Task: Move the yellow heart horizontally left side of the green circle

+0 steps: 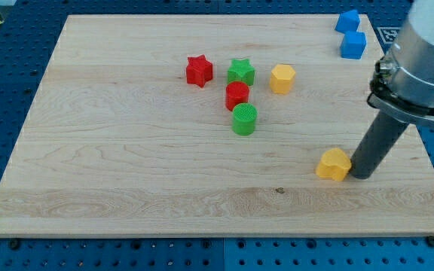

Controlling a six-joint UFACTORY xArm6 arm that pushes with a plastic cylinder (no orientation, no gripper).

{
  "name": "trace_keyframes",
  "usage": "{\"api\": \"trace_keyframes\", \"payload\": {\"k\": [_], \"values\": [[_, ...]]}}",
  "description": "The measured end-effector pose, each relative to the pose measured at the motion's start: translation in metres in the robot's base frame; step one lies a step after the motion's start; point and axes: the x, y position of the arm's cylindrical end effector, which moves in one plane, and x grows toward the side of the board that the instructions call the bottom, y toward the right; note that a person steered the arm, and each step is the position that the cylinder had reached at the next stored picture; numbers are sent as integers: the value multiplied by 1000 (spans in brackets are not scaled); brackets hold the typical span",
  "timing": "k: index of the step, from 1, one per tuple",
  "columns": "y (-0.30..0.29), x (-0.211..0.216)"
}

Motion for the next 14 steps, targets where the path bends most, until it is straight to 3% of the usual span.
{"api": "trace_keyframes", "payload": {"k": [5, 7, 8, 12, 14], "values": [[-155, -9], [-133, -4], [-127, -25], [-182, -30], [-178, -30]]}}
